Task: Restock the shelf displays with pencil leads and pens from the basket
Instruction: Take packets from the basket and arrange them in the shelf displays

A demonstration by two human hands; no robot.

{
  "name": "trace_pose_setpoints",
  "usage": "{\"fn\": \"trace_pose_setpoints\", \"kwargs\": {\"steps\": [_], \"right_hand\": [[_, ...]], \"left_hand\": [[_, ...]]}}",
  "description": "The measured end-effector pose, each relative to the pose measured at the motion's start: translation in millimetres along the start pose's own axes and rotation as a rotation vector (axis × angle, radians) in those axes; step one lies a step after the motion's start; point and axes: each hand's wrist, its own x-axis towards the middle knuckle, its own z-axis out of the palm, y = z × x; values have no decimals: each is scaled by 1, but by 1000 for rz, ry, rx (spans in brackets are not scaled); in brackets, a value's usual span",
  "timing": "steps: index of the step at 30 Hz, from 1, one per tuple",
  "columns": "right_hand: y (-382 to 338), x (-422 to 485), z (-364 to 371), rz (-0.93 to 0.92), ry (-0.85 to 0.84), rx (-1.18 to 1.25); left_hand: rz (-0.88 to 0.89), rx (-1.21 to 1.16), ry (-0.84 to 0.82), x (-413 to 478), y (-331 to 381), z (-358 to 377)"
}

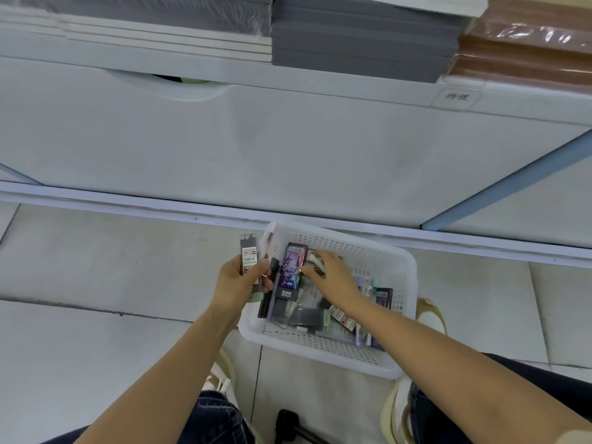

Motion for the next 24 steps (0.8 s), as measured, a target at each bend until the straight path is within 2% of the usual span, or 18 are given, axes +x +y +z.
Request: {"fn": "trace_pose_setpoints", "kwargs": {"steps": [3,6,10,16,22,24], "right_hand": [[-15,12,10,80,90,56],[-26,20,23,136,86,83],[-28,24,23,103,-35,174],[-36,16,-36,13,-311,324],[-82,-7,-96,-133,-393,383],[-95,-15,-112,-163,-405,370]], "left_hand": [[-6,-3,29,0,0,-4],[-30,6,-2,1,-2,-5],[-23,45,-29,2,-1,-9],[-54,115,107,1,5,3],[69,24,-40,-14,48,24],[105,-4,-21,-19,67,27]]}}
